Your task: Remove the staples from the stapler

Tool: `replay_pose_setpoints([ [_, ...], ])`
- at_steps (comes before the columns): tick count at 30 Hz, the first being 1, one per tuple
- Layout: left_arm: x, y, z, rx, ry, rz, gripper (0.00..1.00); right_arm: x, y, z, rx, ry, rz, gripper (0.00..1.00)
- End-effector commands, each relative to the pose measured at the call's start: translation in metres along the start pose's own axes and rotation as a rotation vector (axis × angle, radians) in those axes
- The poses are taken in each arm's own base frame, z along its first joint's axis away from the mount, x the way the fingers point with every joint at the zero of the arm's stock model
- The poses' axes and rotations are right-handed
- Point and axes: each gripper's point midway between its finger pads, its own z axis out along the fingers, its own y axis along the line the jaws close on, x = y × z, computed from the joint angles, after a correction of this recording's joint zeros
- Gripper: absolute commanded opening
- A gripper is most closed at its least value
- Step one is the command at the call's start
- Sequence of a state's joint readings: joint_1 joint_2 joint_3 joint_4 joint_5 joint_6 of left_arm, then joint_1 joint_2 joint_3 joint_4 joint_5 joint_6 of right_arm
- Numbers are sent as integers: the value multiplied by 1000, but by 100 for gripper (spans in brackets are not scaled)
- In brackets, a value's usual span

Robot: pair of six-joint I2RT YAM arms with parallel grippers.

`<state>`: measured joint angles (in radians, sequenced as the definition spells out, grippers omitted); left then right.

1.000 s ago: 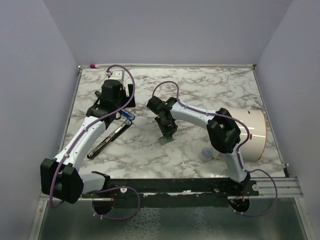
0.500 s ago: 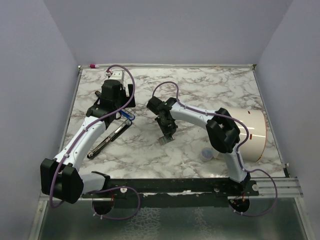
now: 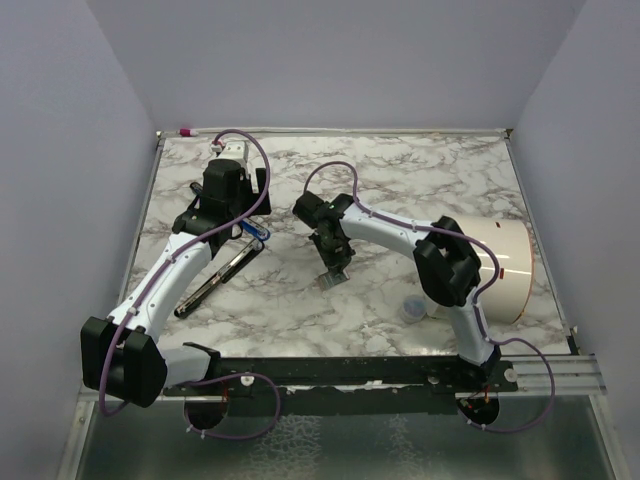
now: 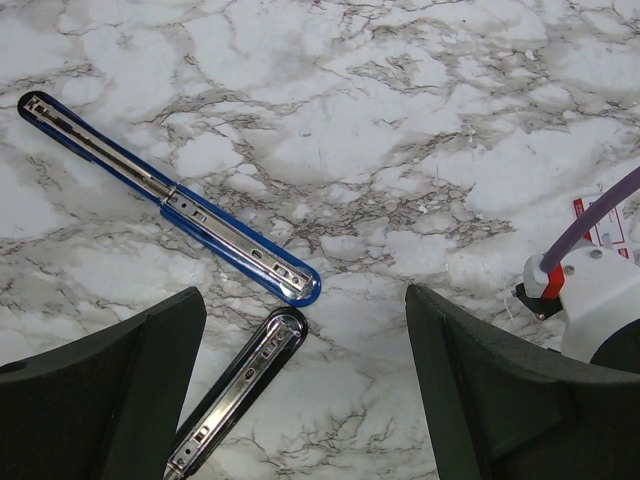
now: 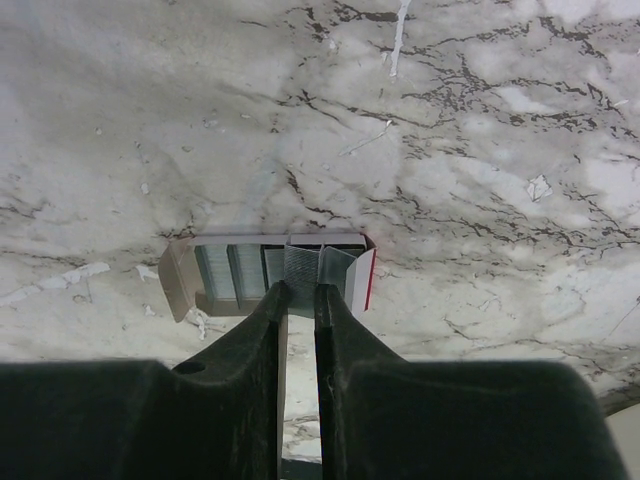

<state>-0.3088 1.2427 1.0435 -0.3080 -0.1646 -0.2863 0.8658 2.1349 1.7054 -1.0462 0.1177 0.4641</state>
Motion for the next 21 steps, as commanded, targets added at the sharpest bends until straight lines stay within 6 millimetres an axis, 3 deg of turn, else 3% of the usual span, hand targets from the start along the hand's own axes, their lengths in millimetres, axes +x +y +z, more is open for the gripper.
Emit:
replay_pose_setpoints([
  [1,-14,-5,-4,26,-35,-16,84,-10,19,-30,-89,-71,-4,12],
  [7,-15,-5,-4,26,-37,-14,84,-4,30,-35,-135,-68,-14,12],
  [11,-15,-5,-4,25,-39,-16,84,2,43,-28,-189,-51,-23,12],
  [21,-14,-5,-3,30,-34,-15,84,9,36,-14,-144,-26,-18,12],
])
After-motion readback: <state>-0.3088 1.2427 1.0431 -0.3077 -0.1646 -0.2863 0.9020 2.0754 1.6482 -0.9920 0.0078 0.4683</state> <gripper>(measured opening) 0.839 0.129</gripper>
